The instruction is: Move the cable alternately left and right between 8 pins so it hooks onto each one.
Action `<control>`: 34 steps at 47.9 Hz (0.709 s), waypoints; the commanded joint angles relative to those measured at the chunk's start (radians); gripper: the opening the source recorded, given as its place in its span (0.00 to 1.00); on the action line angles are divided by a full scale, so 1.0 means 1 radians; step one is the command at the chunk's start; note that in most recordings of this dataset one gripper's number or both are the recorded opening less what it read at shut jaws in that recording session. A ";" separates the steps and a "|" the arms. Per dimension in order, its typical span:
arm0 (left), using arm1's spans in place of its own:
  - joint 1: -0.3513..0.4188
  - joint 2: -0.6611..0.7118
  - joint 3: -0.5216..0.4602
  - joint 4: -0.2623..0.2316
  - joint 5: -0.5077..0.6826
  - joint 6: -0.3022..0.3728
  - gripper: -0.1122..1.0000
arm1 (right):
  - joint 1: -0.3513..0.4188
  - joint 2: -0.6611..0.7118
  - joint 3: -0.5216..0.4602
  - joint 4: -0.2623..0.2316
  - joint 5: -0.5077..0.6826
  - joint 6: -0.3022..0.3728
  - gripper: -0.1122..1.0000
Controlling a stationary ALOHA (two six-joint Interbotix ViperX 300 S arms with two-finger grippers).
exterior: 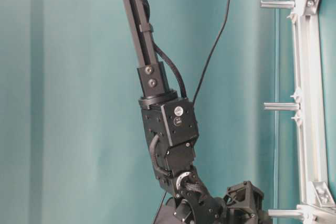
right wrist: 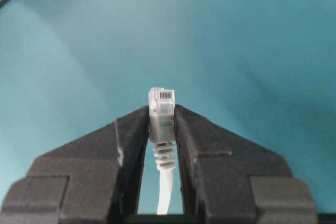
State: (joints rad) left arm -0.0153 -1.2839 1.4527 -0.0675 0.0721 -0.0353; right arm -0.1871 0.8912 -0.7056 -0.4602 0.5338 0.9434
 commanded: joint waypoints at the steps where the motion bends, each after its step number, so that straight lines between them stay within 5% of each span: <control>1: -0.005 0.006 -0.026 0.003 -0.005 -0.006 0.11 | -0.049 -0.035 -0.029 -0.006 0.003 -0.003 0.27; 17: -0.005 0.006 -0.028 0.003 -0.005 -0.005 0.11 | -0.046 -0.114 0.002 -0.037 0.109 -0.035 0.27; 34: -0.005 0.006 -0.028 0.003 -0.005 -0.005 0.11 | -0.051 -0.149 0.043 -0.067 0.098 -0.044 0.27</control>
State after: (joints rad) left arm -0.0153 -1.2839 1.4527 -0.0675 0.0721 -0.0353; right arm -0.2332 0.8007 -0.6611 -0.5216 0.6305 0.8989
